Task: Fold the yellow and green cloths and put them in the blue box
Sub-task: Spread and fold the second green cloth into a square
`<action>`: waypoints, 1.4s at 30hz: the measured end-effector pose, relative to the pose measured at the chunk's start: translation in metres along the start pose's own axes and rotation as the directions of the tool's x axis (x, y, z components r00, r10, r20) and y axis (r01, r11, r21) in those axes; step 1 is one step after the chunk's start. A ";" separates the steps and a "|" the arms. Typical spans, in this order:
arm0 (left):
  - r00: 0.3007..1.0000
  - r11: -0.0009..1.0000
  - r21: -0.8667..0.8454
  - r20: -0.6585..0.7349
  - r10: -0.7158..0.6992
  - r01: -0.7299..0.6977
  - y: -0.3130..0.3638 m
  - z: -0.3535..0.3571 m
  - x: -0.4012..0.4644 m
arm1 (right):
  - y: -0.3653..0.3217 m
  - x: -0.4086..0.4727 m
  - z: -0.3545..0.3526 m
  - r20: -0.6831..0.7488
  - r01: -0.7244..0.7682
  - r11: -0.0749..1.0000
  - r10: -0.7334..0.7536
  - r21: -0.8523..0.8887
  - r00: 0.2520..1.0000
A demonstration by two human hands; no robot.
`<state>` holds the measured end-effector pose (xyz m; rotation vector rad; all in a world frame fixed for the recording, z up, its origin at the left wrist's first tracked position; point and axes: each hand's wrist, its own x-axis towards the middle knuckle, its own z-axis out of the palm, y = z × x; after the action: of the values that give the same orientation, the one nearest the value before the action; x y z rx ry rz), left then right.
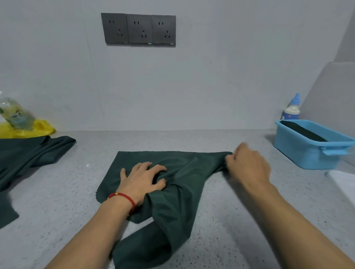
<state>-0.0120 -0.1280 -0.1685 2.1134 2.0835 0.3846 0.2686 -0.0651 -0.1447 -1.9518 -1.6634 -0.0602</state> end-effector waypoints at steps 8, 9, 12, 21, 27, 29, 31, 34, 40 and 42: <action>1.000 0.999 -0.040 0.009 0.000 0.001 -0.006 -0.001 -0.001 | -0.001 0.000 0.028 0.166 0.347 0.932 -0.327 -0.110 0.930; 1.000 0.999 -0.047 0.006 -0.014 0.014 -0.008 -0.003 -0.001 | 0.008 0.007 0.027 0.138 0.301 0.948 -0.287 -0.098 0.948; 0.999 0.997 -0.065 -0.012 -0.052 0.051 -0.013 -0.005 0.003 | 0.031 0.027 0.022 0.077 0.049 0.992 -0.058 0.113 0.995; 0.994 0.994 -0.037 -0.035 -0.106 0.105 -0.015 -0.004 0.003 | 0.020 0.017 0.025 0.167 0.042 0.996 -0.054 0.075 0.984; 0.982 0.995 -0.103 -0.187 -0.022 0.003 0.016 -0.012 -0.011 | -0.016 -0.004 0.027 0.201 -0.065 0.729 -0.102 0.681 0.974; 0.935 0.978 -0.160 -0.347 0.073 -0.136 0.029 -0.022 -0.020 | -0.020 -0.007 0.033 0.202 -0.091 0.683 -0.083 0.725 0.976; 0.952 0.952 -0.163 -0.212 0.222 -0.258 0.042 -0.026 -0.029 | -0.021 -0.004 0.035 0.160 -0.037 0.728 -0.100 0.685 0.982; 0.940 0.940 0.013 0.039 0.339 -0.340 0.051 -0.011 -0.031 | -0.011 0.010 0.030 0.073 0.073 0.798 -0.145 0.598 0.987; 0.956 0.911 -0.342 -0.256 0.144 -0.229 0.036 -0.014 -0.021 | 0.005 0.019 0.016 0.165 -0.225 0.567 0.157 0.792 0.974; 0.941 0.884 -0.441 -0.338 -0.008 -0.151 0.037 -0.008 -0.018 | -0.005 0.007 0.010 0.433 -0.456 0.178 0.154 0.872 0.888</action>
<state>0.0211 -0.1472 -0.1515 1.9323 1.8130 1.1949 0.2625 -0.0539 -0.1480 -1.1831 -0.8698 1.1867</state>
